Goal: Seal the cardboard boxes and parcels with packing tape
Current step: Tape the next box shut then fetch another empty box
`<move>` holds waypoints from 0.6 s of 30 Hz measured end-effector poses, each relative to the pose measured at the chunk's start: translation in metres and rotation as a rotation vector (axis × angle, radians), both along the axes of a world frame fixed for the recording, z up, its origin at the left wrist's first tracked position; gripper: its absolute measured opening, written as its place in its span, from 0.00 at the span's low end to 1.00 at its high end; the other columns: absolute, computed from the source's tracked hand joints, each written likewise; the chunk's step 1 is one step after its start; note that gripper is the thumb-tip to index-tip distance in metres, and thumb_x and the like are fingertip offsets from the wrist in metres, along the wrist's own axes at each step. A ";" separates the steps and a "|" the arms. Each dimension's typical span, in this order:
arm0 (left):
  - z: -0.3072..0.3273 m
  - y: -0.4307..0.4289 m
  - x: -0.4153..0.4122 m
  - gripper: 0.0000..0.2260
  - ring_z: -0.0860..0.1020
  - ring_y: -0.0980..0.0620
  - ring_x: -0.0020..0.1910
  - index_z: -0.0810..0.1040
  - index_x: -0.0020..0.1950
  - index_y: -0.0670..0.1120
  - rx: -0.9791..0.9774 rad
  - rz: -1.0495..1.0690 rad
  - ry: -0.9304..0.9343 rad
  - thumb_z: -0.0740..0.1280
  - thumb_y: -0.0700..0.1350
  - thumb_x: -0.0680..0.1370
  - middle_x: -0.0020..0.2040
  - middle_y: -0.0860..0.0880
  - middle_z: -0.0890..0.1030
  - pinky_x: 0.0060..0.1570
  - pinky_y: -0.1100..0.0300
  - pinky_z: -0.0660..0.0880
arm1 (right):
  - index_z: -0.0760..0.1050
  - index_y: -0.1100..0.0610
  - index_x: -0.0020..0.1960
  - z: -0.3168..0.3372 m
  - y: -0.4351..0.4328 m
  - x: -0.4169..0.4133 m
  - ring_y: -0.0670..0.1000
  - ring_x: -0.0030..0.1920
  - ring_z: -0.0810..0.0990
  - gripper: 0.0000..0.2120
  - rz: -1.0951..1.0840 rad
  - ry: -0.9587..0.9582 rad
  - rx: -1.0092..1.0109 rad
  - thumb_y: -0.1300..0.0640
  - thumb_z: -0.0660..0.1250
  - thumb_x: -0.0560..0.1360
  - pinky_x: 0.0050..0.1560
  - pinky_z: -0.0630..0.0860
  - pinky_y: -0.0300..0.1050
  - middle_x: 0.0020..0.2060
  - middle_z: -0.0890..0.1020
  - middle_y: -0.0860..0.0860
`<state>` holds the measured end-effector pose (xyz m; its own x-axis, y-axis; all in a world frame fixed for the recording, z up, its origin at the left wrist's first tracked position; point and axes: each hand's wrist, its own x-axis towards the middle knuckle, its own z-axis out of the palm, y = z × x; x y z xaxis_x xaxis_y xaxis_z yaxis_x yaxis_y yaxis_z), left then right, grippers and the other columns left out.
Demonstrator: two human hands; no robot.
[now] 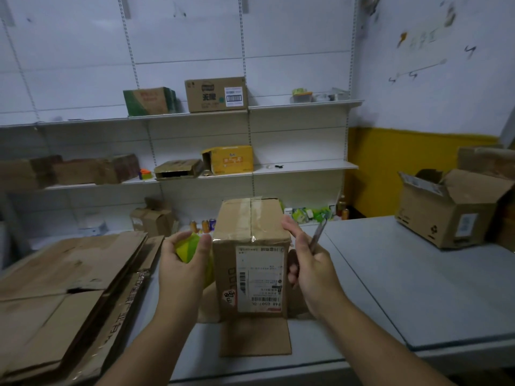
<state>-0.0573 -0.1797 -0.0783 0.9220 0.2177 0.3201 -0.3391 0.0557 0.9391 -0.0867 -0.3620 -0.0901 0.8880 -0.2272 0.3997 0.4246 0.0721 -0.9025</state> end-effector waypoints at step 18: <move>0.021 0.006 0.059 0.11 0.74 0.50 0.49 0.73 0.52 0.54 0.160 -0.010 0.071 0.71 0.52 0.73 0.50 0.51 0.73 0.46 0.51 0.77 | 0.81 0.47 0.51 0.027 0.014 -0.018 0.32 0.50 0.78 0.13 -0.035 -0.167 -0.670 0.48 0.74 0.68 0.51 0.75 0.30 0.52 0.81 0.34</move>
<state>0.0013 -0.1740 -0.0575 0.9455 0.1596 0.2837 -0.2717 -0.0930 0.9579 -0.1049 -0.3480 -0.0634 0.7991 0.0890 0.5946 0.5535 -0.4951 -0.6697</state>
